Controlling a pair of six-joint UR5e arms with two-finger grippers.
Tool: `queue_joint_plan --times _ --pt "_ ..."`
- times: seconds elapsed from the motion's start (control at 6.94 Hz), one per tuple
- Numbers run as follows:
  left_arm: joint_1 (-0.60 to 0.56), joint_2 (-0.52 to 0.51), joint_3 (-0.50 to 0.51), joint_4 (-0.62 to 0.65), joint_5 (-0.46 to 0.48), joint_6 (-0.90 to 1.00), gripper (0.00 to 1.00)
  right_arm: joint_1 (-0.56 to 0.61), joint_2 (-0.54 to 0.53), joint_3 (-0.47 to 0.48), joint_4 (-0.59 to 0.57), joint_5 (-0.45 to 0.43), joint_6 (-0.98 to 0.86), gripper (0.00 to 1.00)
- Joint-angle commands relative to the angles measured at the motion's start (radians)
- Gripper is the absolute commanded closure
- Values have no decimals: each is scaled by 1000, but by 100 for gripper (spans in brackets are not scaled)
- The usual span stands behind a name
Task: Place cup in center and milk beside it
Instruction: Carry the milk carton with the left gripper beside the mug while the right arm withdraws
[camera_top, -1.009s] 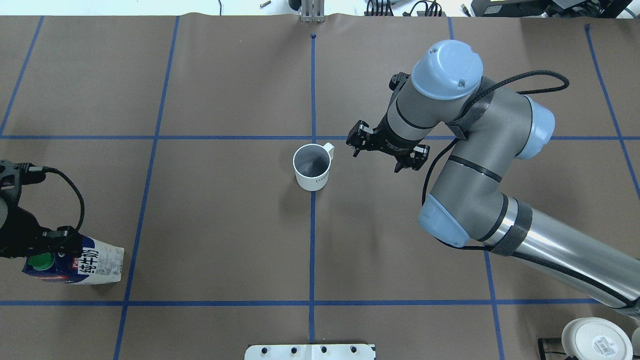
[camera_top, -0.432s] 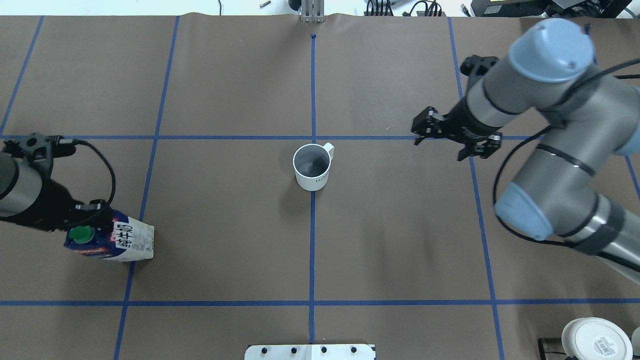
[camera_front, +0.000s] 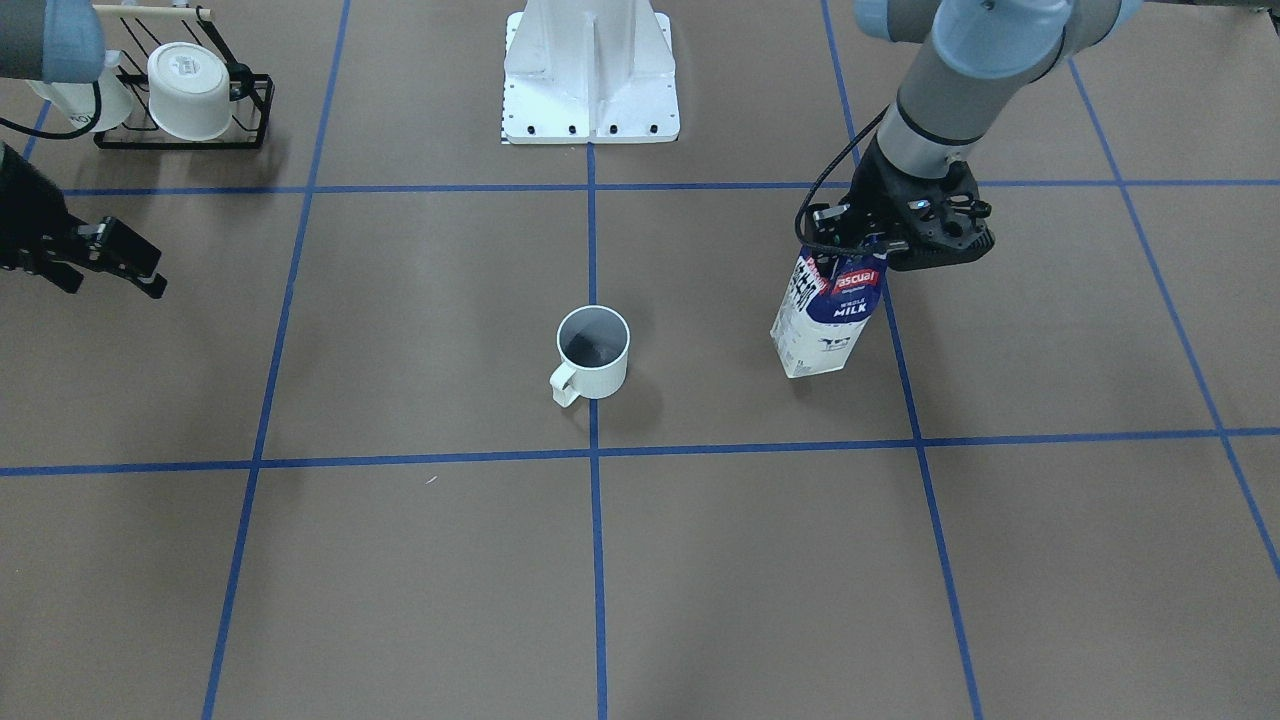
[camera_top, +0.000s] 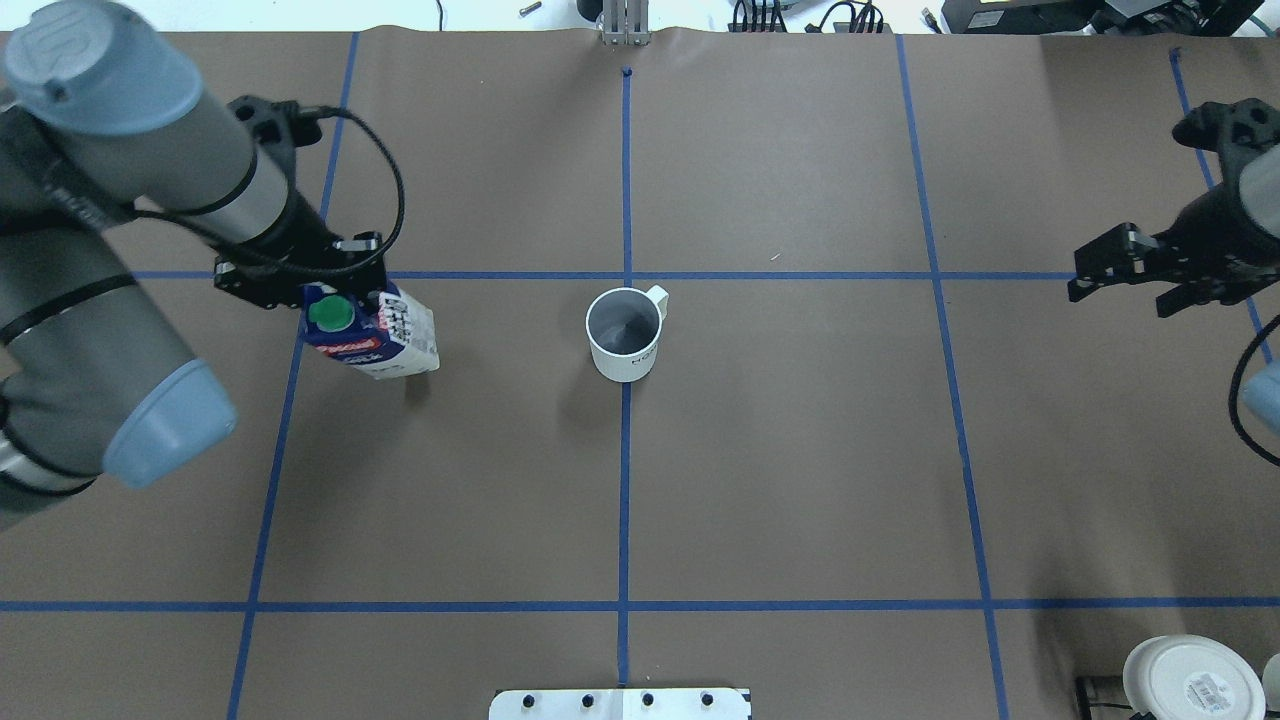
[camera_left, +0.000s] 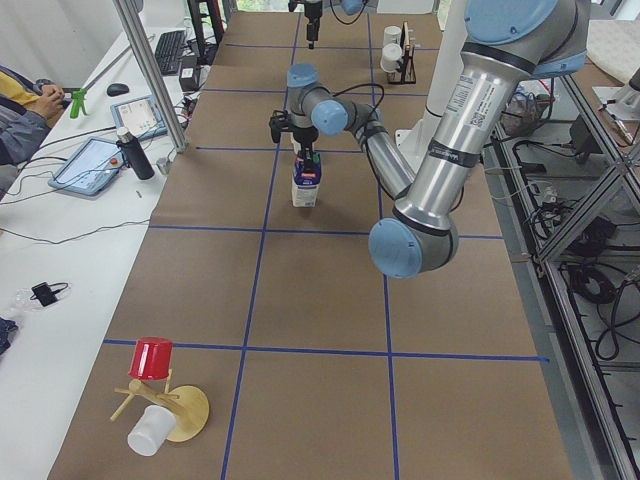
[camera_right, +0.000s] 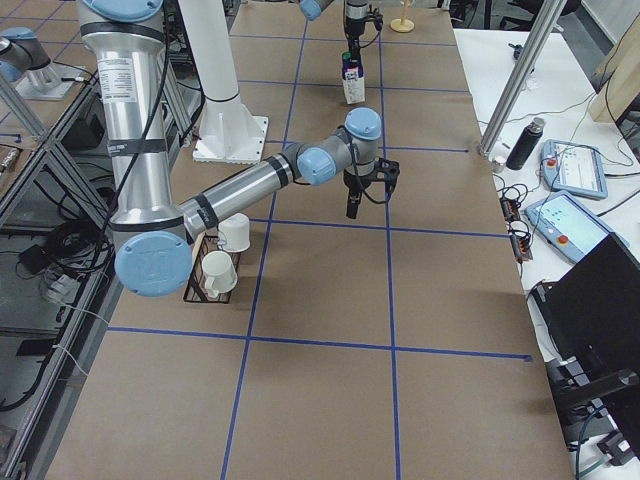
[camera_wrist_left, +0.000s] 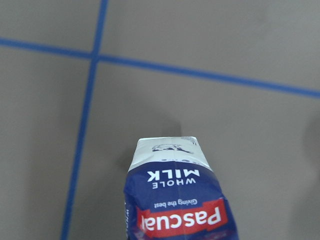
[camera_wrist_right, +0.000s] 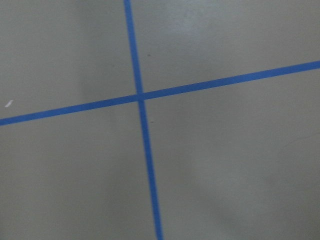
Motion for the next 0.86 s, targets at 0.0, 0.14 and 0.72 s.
queue_joint_plan --times 0.0,0.14,0.72 --pt "-11 -238 224 13 8 0 74 75 -94 -1 -2 10 -172 0" --pt "-9 -365 363 13 26 0 74 89 -110 -1 -1 10 -190 0" --pt "35 -445 552 -132 84 6 74 122 -138 -1 -2 10 -260 0"
